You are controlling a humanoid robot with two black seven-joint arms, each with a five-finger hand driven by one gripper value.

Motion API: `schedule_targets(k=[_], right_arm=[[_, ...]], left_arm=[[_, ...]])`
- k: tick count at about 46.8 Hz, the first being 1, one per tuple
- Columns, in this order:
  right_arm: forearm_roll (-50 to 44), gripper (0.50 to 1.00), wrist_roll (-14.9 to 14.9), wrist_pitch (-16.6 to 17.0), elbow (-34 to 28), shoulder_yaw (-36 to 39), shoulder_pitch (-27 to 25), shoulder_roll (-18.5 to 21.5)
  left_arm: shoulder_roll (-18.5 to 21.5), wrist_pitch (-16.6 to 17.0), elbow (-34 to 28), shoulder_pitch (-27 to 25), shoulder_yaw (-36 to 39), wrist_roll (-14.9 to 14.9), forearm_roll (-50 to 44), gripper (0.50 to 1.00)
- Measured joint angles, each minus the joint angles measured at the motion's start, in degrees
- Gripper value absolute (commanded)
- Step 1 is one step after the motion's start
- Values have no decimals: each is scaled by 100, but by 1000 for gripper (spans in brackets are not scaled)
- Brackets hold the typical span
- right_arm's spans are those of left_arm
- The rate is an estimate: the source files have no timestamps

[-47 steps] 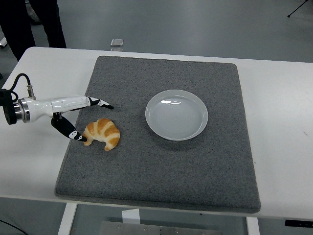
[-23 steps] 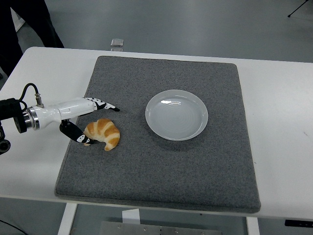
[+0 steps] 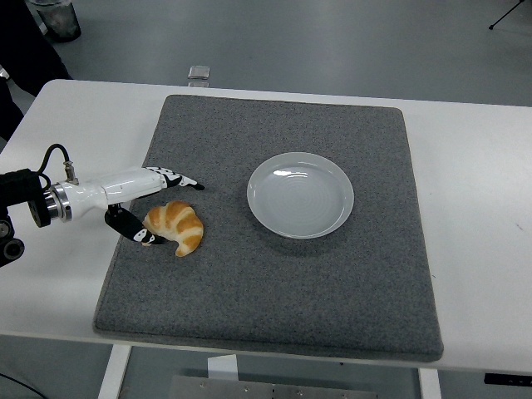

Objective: Place the bread on the plate

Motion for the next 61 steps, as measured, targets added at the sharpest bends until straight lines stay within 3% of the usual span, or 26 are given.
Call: schedule_targets(k=[24,38,48,52,56,61], right_arm=[[0,952,0,0,0,-2,0,0],[0,952,-1,0,0,-2,0,0],[0,954,0,0,0,-1,0,0],[0,952,0,0,0,-2,0,0],[0,954,0,0,0,0,0,0],[0,952,-1,1,0,-1,0,0]], left_arm=[[-79,-8,20,19,116,0,8,971],[-76,-3,15,26,147,-9,8,827],[-71,-1,15,27,210,-9,10,771],[-71,38,14,27,212,-10,10,705],[-71,247,14,46,212,-38,14,686],[-71,720,13,111,221,-185,22,583]])
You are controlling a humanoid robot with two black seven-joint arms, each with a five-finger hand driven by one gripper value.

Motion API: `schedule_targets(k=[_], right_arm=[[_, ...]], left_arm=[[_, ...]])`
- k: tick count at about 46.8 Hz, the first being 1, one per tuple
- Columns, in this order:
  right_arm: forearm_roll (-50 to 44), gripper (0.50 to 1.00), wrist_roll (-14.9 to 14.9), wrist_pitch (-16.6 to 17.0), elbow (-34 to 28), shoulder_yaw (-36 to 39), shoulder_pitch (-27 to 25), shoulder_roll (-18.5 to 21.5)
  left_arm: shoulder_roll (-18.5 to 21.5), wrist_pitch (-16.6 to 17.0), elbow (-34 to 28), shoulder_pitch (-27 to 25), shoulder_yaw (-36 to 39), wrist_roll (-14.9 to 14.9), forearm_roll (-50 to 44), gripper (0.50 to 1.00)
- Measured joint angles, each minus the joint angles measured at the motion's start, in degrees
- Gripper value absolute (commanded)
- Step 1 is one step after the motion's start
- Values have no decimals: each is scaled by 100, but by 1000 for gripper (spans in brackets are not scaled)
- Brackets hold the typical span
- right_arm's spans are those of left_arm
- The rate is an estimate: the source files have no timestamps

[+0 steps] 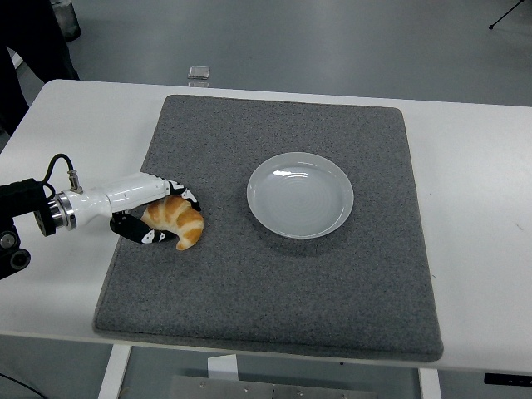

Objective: Place the bread on the plate

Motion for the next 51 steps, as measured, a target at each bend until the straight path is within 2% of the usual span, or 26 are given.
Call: schedule_targets(k=[2,3,13,30,37,43,51], right_arm=[[0,952,0,0,0,0,0,0],[0,952,0,0,0,0,0,0],[0,952,0,-1,0,-1,0,0],[0,952,0,-2,0,0,0,0],[0,952,1,-2,0,0,0,0],[0,952,0,-2,0,1,0,0],[0,954,1,0,0,1,0,0]], left_arm=[[0,136,0,9,6,-60,28,514],[2,195,0,16,7,-88,72,500],[12,299,69,21,22,-132,494,500],[70,306,171,-85,-87,-135,505,500],[71,272,217,-462,-150,-137,454,500],[69,179,361,-1019,-157,-138,364,500],[-13,-383,536,-1783,-143,-138,184,500]])
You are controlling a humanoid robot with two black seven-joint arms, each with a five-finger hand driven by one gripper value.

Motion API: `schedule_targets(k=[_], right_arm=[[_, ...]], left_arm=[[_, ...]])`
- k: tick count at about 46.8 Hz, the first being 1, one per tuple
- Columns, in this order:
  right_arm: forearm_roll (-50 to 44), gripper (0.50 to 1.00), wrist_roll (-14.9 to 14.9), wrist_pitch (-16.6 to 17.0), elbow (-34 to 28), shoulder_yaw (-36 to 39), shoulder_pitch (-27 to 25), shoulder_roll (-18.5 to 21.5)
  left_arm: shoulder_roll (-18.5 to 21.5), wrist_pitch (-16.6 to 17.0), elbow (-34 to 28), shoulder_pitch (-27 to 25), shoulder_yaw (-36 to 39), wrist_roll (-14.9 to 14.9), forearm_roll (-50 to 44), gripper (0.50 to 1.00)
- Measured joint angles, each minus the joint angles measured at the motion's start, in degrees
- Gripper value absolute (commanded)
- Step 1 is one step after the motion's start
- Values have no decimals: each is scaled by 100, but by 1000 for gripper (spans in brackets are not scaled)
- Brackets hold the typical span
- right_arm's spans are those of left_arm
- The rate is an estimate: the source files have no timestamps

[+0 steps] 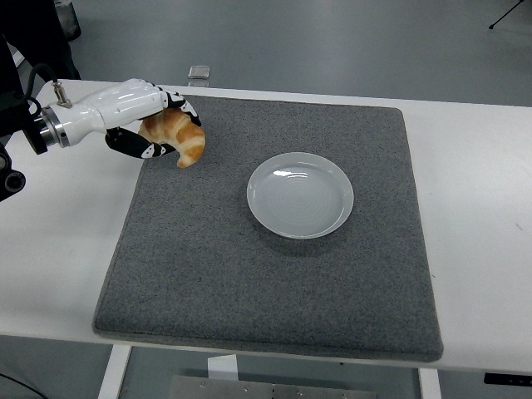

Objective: Place the bread on the plate

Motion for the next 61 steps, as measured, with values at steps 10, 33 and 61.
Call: schedule_targets(k=[10,33,61], right_arm=[[0,952,-1,0,0,0,0,0],[0,952,-1,1,0,0,0,0],[0,952,-1,0,0,0,-1,0]], left_arm=[[-130,-327,53,-525,0,2,-46,500],[-797,-610,185,-1065,20,6,-123,500],[-2278,-655,1009,-1264,141,37,-16,500]])
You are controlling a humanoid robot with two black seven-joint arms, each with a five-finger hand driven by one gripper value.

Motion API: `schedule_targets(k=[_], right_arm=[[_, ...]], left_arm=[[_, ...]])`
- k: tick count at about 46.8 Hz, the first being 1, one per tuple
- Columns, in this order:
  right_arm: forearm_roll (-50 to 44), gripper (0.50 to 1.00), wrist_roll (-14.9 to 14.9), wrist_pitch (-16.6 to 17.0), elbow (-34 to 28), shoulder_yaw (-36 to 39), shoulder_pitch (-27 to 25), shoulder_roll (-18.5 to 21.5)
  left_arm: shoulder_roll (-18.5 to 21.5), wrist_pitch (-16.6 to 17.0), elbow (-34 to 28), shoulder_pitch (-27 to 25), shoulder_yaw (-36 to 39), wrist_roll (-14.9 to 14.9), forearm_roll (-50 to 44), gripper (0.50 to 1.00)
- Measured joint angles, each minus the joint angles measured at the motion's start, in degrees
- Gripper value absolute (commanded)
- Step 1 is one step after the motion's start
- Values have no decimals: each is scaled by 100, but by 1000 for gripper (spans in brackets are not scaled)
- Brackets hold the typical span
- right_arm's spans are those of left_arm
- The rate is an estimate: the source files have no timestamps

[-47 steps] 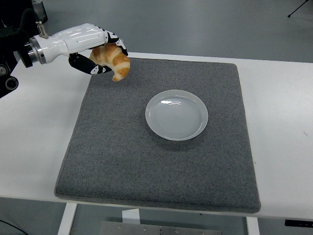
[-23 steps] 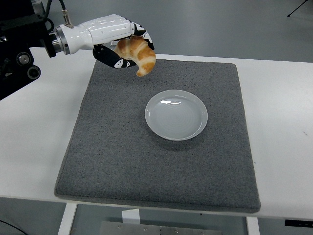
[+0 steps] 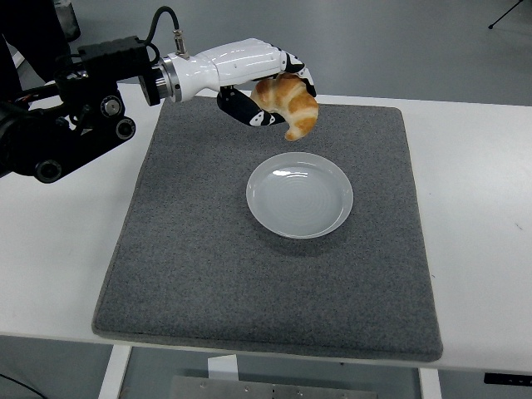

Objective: Place the bread on the plate

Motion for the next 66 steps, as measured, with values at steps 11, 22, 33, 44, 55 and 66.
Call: schedule_targets(k=[11,22,33,44,55,66], right_arm=[[0,952,0,0,0,-1,1,0],[0,952,0,0,0,-2,0,0],[0,952,-1,-2,0,-2,0,0],[0,952,0,-2,0,-2,0,0],[0,954,1,-2,0,-2,1,0],[0,952,0,2,0,-2,0,0]], left_arm=[[-184,52,84,53,344,21,69,500],[-507,115,424,274,441,31,370,500],[-858,133,758,651,444,31,841,500],[-1033,677,1008,866,704,40,936,500],[-1100,1105,1191,980,1020,39,945,500],[-1193,1132,1240,1028,1015,39,917,500]])
